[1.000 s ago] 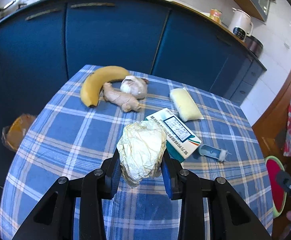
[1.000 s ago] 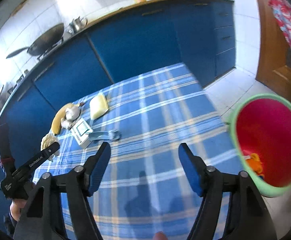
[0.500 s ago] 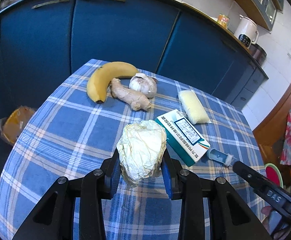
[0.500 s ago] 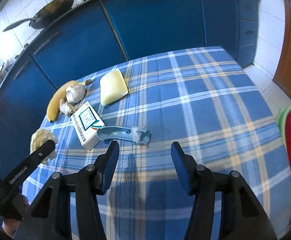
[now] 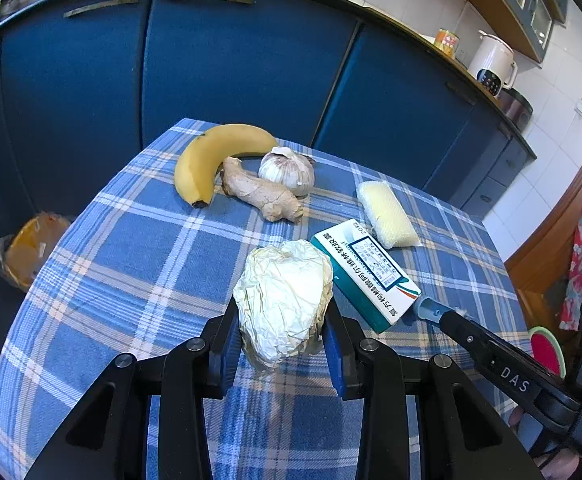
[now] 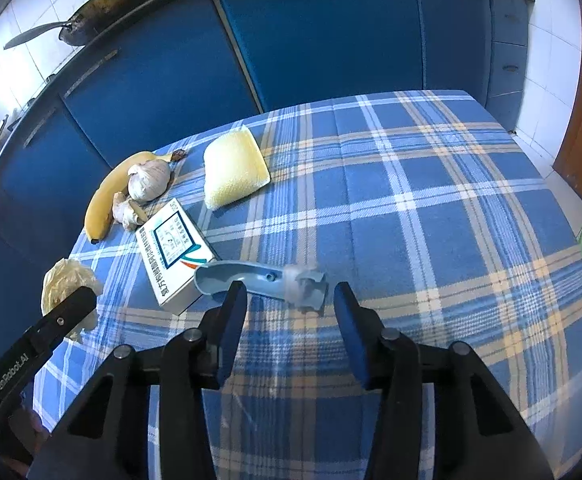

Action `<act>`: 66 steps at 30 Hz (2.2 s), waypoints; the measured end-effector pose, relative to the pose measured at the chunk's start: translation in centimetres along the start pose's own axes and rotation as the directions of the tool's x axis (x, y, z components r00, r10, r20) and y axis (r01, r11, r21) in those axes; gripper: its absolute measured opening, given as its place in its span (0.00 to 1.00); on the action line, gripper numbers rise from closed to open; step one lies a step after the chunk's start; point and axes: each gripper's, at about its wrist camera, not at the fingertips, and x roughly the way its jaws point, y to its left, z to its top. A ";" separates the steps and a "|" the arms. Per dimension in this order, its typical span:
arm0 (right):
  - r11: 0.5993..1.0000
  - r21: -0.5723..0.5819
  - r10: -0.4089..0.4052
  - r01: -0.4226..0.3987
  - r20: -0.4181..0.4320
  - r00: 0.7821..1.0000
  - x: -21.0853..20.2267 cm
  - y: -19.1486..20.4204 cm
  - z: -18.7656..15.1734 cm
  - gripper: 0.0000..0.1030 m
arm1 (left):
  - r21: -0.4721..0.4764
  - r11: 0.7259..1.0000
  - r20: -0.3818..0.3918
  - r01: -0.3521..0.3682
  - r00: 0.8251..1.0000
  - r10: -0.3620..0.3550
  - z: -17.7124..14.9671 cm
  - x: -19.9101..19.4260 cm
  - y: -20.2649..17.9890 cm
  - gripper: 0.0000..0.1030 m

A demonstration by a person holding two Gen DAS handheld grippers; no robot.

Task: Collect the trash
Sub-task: 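Grasp the blue plastic scoop with the right tool while the left tool holds the crumpled bag, then carry the crumpled bag and blue scoop in both tools over the red bin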

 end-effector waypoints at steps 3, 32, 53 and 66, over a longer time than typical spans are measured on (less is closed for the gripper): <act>1.000 -0.009 -0.019 0.020 0.008 1.000 0.1 0.0 0.0 0.42 | 0.003 1.000 -0.005 -0.002 1.000 0.002 0.0 0.1 -0.1 0.35; 0.989 0.141 -0.063 0.042 0.151 0.986 -8.8 -6.0 -0.9 0.21 | 0.020 1.000 0.001 -0.022 1.000 0.022 -0.2 0.4 -0.3 0.35; 0.893 0.415 -0.282 0.173 0.218 0.935 -18.3 -19.1 -6.5 0.21 | 0.141 0.987 0.028 0.071 0.997 -0.076 -0.8 -3.3 -6.6 0.35; 0.812 0.559 -0.298 0.168 0.149 0.943 -19.2 -26.6 -11.1 0.23 | 0.214 0.949 -0.065 0.230 0.973 -0.221 -2.6 -4.7 -14.2 0.35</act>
